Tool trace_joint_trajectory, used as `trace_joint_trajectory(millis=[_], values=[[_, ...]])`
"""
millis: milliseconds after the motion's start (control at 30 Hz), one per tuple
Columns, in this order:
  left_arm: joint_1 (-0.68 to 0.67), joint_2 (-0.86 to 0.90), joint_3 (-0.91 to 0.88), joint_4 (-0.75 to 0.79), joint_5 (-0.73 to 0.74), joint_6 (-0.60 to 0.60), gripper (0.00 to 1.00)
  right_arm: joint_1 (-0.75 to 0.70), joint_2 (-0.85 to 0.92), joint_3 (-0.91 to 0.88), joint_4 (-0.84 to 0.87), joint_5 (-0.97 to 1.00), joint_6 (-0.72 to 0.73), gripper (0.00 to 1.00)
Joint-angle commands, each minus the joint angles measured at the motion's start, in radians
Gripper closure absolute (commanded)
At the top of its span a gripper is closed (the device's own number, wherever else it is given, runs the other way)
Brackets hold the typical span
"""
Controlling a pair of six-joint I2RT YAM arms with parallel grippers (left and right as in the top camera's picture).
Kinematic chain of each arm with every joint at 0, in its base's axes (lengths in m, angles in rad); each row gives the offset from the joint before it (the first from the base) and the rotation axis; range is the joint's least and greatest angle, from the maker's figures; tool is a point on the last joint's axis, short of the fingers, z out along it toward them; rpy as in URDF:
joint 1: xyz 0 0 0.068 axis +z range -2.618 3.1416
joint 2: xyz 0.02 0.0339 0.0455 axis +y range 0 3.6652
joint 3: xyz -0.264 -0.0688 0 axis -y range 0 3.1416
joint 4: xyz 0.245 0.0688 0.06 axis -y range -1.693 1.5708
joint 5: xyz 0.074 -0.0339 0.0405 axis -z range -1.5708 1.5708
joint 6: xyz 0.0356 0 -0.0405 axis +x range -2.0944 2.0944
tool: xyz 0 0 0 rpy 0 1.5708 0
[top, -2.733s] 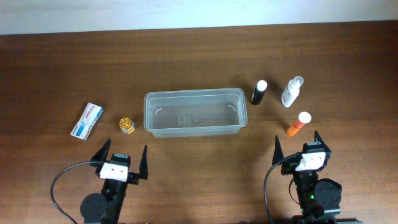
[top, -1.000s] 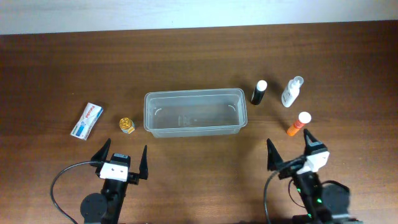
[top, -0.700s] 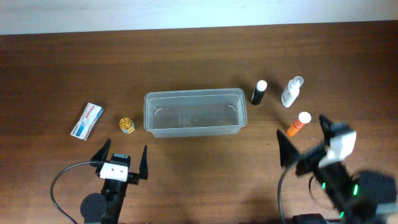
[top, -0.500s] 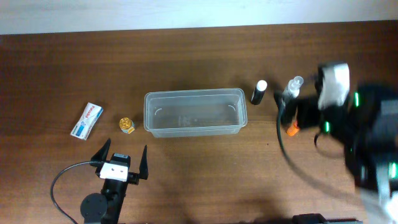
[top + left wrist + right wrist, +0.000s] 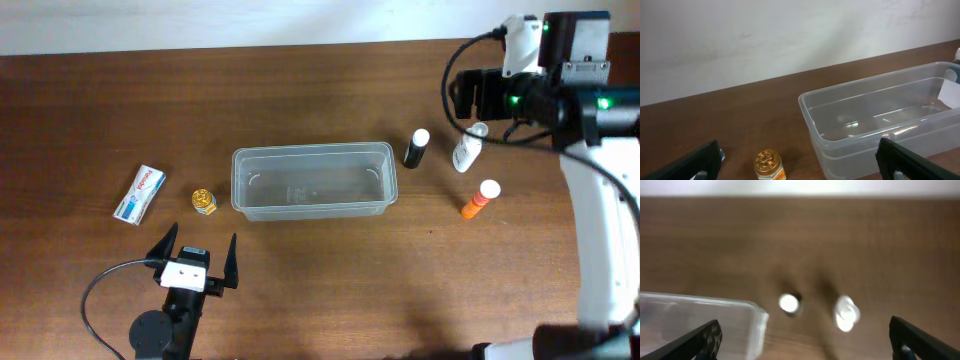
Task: Pack container
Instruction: 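Raise the right gripper and move it over the white spray bottle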
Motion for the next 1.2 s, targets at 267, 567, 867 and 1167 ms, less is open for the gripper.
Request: trace_joint_trajectory(millis=[267, 567, 867, 1167], values=[[0.004, -0.010, -0.002, -0.006, -0.007, 0.016, 0.01, -0.146, 0.101, 0.026, -0.193, -0.050, 0.097, 0.02], [0.004, -0.010, -0.003, -0.006, -0.007, 0.016, 0.01, -0.142, 0.074, 0.071, -0.214, -0.167, 0.103, 0.02], [0.004, -0.010, -0.002, -0.006, -0.007, 0.016, 0.01, -0.120, 0.211, 0.435, -0.462, 0.037, 0.121, 0.02], [0.004, -0.010, -0.002, -0.006, -0.007, 0.016, 0.01, -0.114, 0.480, 0.557, -0.566, 0.055, 0.121, 0.02]])
